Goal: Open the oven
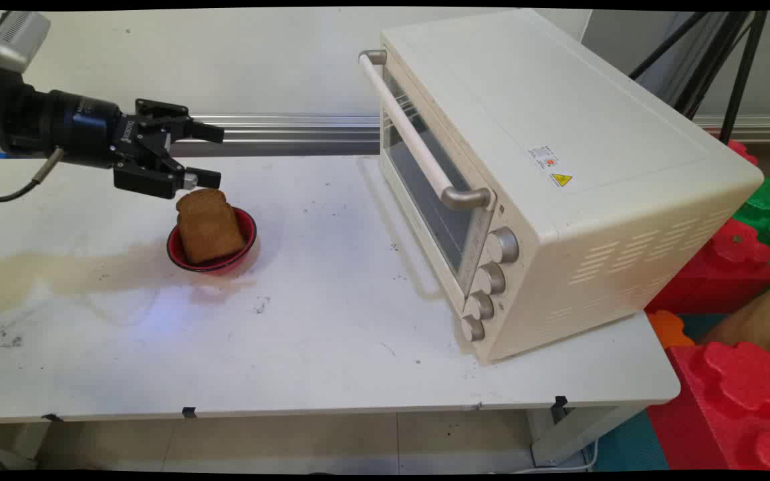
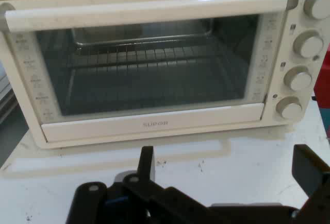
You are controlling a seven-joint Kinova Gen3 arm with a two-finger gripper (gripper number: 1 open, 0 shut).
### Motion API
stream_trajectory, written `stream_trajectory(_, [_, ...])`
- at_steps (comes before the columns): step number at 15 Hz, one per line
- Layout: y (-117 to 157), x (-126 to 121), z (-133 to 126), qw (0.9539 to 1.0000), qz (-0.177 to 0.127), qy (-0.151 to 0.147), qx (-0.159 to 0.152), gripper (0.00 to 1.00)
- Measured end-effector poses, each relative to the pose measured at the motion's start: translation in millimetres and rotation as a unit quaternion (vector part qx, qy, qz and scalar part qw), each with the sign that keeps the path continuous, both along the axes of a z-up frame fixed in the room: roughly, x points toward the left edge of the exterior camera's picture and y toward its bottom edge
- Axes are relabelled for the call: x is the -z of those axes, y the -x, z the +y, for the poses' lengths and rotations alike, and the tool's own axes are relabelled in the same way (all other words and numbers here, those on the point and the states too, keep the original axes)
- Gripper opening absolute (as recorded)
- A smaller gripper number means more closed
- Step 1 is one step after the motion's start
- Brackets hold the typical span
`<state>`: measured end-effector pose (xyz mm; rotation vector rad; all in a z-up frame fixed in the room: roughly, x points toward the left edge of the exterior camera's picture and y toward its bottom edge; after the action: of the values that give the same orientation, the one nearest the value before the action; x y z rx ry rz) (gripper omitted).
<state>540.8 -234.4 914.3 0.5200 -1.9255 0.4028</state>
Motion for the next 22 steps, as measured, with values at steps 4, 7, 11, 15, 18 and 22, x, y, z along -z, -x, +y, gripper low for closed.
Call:
stream_trajectory(4, [-0.2, -8.2, -1.6, 0.9999, 0.013, 0.002, -0.003, 1.0])
stream_trajectory(7, [2.9, -15.4, -5.7, 0.9997, 0.024, 0.007, -0.006, 1.0])
stream_trajectory(11, [13.6, -27.8, -16.2, 0.9988, 0.044, 0.017, -0.009, 1.0])
stream_trajectory(15, [31.2, -39.7, -30.7, 0.9975, 0.065, 0.026, -0.012, 1.0])
stream_trajectory(18, [42.8, -44.9, -39.9, 0.9967, 0.074, 0.03, -0.015, 1.0])
stream_trajectory(22, [61.7, -49.5, -54.3, 0.9958, 0.084, 0.035, -0.017, 1.0])
